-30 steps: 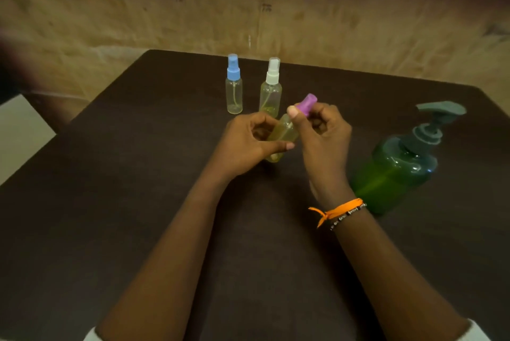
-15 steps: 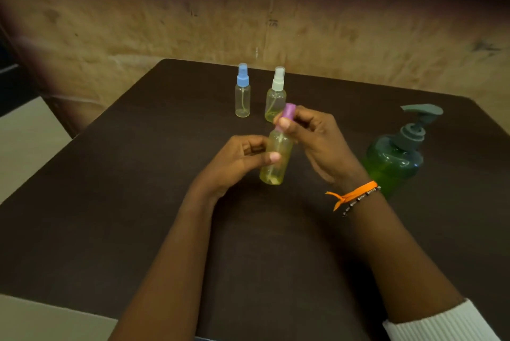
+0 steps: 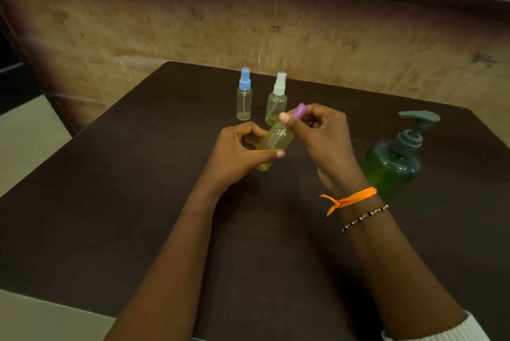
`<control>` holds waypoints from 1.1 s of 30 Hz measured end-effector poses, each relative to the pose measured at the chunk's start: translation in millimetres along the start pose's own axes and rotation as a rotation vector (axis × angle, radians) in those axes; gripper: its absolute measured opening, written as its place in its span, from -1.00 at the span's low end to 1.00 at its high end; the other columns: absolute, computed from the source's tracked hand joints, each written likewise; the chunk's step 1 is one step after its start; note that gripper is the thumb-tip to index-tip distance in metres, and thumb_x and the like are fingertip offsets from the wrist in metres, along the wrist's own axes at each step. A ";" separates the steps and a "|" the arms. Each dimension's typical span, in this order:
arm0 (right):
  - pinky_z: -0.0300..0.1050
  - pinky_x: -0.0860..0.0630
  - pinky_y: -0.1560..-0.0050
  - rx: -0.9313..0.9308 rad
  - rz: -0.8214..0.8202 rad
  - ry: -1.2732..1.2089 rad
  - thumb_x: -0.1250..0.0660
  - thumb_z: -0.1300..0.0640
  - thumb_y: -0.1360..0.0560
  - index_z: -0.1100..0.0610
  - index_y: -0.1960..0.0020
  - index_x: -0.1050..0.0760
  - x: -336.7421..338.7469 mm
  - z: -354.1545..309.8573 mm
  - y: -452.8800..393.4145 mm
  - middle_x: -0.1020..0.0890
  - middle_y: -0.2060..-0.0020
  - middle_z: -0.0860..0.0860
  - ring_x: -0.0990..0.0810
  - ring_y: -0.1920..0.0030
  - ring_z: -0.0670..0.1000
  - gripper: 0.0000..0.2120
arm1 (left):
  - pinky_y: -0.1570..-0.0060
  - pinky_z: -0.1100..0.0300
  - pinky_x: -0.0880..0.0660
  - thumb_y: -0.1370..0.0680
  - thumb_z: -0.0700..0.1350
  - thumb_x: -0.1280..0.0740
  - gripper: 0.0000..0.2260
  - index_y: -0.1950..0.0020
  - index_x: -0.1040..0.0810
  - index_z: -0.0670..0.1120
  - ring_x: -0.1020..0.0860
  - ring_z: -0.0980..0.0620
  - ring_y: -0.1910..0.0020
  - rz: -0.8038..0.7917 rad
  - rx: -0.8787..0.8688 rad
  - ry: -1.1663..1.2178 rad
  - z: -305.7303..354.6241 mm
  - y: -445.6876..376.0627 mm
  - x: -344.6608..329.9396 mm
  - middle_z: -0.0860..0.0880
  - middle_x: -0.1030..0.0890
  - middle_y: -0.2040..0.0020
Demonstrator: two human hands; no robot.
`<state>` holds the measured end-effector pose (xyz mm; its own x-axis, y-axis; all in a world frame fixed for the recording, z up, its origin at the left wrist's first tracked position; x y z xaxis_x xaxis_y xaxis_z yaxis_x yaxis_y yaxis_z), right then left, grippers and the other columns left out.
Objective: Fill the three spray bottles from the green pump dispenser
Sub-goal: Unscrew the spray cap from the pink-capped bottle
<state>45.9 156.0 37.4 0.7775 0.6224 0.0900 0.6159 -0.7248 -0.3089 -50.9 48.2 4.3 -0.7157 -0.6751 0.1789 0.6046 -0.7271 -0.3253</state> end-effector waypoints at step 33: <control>-0.23 -0.53 0.06 0.144 -0.260 0.398 -0.41 0.30 -0.42 0.19 -0.03 -0.56 7.8 -49.8 4.7 -0.63 0.09 0.00 -0.59 0.08 -0.06 -0.81 | 0.19 0.25 -0.54 -0.41 -0.04 -0.31 -0.78 0.00 -0.56 -0.08 -0.58 0.06 0.02 -0.143 0.128 0.429 -7.1 2.4 -19.3 0.01 -0.62 0.05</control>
<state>61.2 142.7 83.8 0.6060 0.5959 0.5269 0.7938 -0.4951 -0.3531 -38.1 60.4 -6.5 -0.8585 -0.4741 -0.1953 0.5084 -0.8368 -0.2032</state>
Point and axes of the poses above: each hand's wrist, its own y-axis away from the middle knuckle, its own x-axis out of the back of the hand, z = x × y, the point moved 10 cm from there along -y, towards the middle knuckle
